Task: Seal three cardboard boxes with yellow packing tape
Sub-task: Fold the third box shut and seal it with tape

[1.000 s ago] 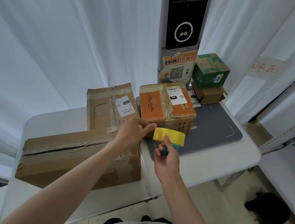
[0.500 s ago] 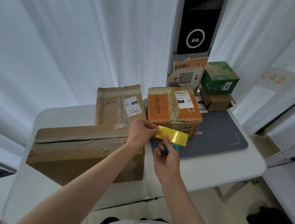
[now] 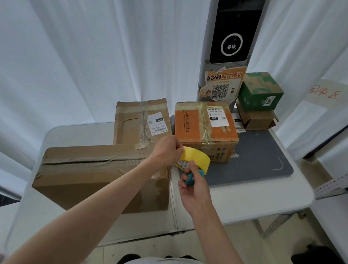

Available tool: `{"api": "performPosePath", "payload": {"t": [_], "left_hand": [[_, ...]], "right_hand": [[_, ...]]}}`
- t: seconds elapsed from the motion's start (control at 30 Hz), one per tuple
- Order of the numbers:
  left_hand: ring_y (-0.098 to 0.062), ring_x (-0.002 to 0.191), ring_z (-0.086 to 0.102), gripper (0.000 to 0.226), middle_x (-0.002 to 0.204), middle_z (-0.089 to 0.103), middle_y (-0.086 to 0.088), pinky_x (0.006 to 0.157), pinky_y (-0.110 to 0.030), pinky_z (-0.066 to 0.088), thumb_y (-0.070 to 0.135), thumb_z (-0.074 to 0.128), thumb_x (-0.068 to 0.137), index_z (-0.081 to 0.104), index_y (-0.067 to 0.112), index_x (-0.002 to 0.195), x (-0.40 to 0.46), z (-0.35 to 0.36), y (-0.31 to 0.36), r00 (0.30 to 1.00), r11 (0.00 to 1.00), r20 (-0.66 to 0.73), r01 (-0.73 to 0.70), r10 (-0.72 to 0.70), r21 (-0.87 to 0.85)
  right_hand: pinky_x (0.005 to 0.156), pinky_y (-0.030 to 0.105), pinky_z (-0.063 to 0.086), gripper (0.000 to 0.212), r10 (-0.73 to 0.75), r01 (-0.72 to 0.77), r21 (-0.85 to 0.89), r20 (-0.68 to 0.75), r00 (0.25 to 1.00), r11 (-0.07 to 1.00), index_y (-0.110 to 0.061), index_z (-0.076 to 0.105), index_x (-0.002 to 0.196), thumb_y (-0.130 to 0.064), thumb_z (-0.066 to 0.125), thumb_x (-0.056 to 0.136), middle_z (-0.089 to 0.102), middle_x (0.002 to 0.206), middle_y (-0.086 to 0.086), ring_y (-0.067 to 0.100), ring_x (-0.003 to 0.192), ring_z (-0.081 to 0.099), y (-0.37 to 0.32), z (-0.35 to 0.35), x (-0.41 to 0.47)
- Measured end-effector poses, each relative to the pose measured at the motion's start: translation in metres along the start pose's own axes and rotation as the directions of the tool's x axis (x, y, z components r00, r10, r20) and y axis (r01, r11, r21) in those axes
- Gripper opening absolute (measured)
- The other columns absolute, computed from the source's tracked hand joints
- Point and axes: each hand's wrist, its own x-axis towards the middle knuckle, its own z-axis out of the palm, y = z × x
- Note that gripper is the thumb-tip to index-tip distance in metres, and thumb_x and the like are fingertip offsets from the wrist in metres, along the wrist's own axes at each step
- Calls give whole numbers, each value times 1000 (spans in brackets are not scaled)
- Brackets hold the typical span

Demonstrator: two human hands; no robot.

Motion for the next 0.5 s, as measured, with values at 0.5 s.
{"api": "performPosePath", "payload": {"t": [0.5], "left_hand": [[-20, 90, 51, 18, 98, 51, -1, 79, -35, 47, 2, 48, 100, 44, 17, 91, 13, -9, -10, 914, 868, 94, -405, 396, 287]], "right_hand": [[77, 24, 59, 22, -373, 295, -814, 105, 922, 500, -33, 66, 107, -25, 77, 89, 65, 105, -6, 12, 92, 63, -33, 4, -3]]}}
